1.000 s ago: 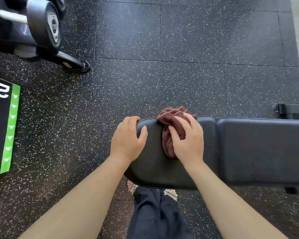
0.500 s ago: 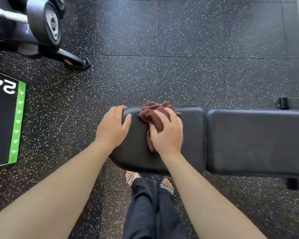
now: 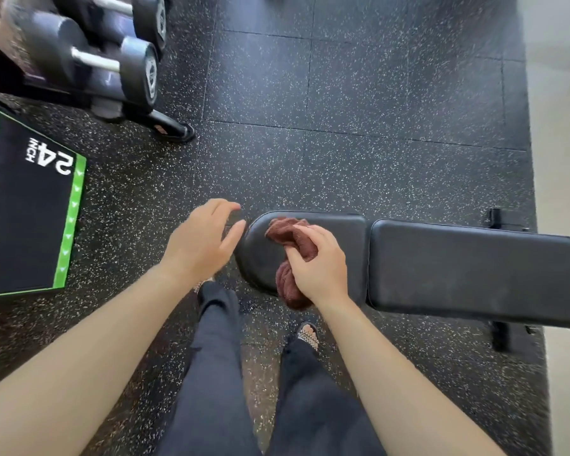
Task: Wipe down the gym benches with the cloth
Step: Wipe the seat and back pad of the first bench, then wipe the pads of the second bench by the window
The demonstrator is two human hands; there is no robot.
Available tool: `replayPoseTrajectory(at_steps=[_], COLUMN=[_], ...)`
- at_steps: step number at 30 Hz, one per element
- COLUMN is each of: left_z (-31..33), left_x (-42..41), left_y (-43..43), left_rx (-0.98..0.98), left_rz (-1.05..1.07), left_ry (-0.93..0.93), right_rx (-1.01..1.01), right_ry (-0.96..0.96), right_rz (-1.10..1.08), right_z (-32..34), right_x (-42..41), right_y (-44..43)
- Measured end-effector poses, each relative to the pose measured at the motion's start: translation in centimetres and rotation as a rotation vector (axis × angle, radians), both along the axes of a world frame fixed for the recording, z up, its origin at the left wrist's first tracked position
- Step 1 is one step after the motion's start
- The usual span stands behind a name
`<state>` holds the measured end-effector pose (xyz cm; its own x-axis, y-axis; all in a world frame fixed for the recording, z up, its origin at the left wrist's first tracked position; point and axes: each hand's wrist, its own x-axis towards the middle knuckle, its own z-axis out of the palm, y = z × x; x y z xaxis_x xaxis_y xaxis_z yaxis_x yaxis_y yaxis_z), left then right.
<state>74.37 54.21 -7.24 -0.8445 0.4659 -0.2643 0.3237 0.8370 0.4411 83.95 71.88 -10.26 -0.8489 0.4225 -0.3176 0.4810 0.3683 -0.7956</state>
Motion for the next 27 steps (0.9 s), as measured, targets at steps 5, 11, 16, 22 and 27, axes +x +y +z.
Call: replayPoseTrajectory(at_steps=[5, 11, 16, 22, 27], left_z=[3.3, 5.2, 7.2, 8.5, 9.3], left_x=[-6.5, -17.2, -26.7, -34.9, -41.5], left_y=[-3.4, -8.0, -11.6, -10.3, -6.2], left_rx=[0.062, 0.08, 0.072, 0.116, 0.127], left_rz=[0.031, 0.055, 0.069, 0.032, -0.06], left_ry=[0.0, -0.05, 0.026, 0.038, 0.023], right_rx=[0.008, 0.055, 0.075, 0.103, 0.103], right_ry=[-0.013, 0.005, 0.082, 0.133, 0.139], right_rz=[0.049, 0.053, 0.022, -0.063, -0.195], right_z=[3.9, 6.7, 8.9, 10.7, 11.7], right_x=[-6.5, -16.9, -26.1, -33.7, -39.5], right_y=[-5.0, -11.3, -14.4, -13.8, -10.8])
